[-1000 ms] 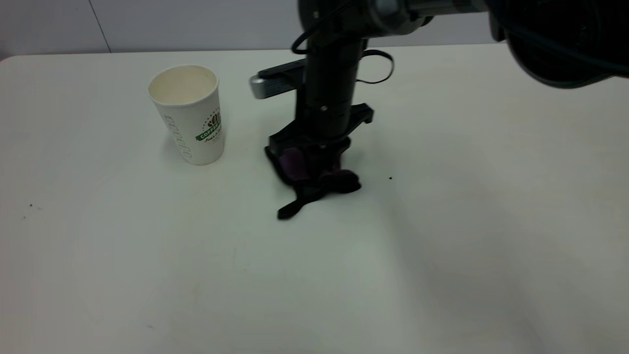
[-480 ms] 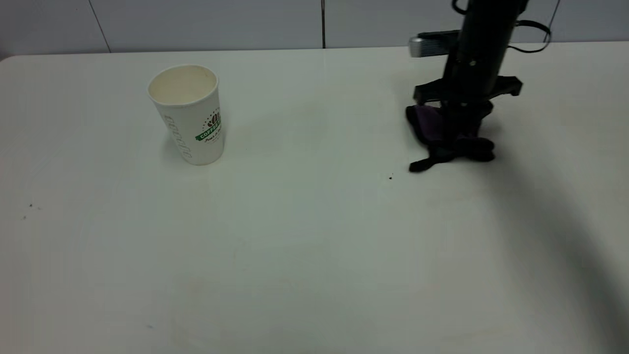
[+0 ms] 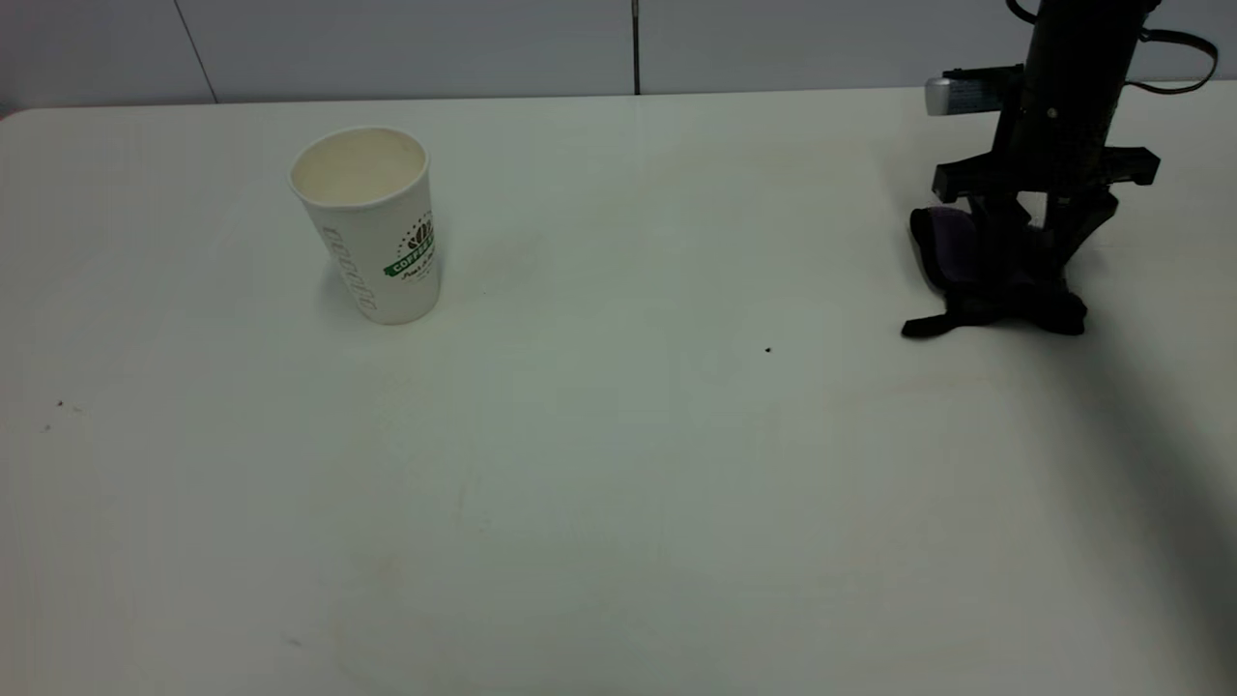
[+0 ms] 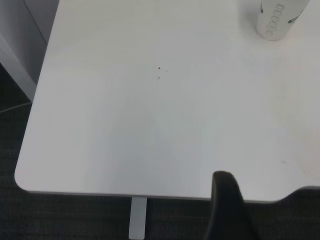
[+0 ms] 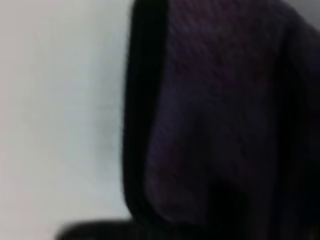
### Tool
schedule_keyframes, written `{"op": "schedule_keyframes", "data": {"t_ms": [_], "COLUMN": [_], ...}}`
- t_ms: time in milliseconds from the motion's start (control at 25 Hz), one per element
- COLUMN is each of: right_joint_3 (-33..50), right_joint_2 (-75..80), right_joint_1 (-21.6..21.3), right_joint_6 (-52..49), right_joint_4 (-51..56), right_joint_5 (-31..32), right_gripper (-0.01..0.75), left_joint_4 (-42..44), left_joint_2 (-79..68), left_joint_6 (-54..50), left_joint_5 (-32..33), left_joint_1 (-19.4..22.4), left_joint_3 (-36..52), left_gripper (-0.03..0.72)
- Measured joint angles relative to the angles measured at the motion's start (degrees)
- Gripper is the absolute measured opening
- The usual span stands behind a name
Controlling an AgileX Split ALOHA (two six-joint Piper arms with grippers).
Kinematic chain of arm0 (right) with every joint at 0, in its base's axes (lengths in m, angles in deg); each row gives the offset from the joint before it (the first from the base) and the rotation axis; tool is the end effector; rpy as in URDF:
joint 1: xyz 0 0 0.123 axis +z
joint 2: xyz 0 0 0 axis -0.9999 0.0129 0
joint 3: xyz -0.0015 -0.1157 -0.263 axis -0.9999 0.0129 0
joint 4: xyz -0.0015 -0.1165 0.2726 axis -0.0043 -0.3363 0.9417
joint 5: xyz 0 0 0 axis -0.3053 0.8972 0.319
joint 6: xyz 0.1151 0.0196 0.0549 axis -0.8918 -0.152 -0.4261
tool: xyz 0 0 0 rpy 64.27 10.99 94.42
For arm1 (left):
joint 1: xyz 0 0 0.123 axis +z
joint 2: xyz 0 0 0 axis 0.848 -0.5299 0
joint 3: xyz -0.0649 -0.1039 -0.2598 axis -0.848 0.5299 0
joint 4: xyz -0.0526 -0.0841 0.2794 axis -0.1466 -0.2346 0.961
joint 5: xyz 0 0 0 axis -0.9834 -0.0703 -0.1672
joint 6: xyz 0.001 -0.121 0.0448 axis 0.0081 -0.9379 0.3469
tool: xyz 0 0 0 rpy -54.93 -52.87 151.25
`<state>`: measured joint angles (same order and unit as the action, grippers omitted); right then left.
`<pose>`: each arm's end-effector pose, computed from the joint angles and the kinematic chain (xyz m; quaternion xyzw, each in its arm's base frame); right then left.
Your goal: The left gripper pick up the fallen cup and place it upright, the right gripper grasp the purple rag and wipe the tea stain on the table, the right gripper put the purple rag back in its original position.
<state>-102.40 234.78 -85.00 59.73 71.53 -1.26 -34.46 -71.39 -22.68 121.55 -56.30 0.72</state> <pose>0.5572 0.0415 -0.0465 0.0593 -0.9982 0.0001 0.0105 0.0603 0.0074 0.2698 -0.0237 0.8703 0.0260 0.4913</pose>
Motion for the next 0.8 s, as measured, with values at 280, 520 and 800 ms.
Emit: {"op": "schedule_keyframes", "data": {"t_ms": [280, 520, 800], "right_joint_3": [0.5, 14.7, 39.6], "right_joint_2": [-10.4, -28.5, -58.7], "right_joint_1": [-0.2, 2.9, 6.0], "right_joint_6": [1.0, 2.1, 3.6], "right_joint_4": [-1.0, -0.7, -0.4], "right_joint_5": [0.7, 0.9, 1.5], "right_gripper": [0.726, 0.726, 0.726], "left_joint_4": [0.0, 0.0, 0.0], "left_joint_2": [0.0, 0.0, 0.0], "left_joint_6": [0.0, 0.0, 0.0], "left_joint_5": [0.0, 0.0, 0.0], "left_joint_1": [0.0, 0.0, 0.0], "left_joint_3": [0.0, 0.0, 0.0], "left_gripper": [0.472, 0.472, 0.472]}}
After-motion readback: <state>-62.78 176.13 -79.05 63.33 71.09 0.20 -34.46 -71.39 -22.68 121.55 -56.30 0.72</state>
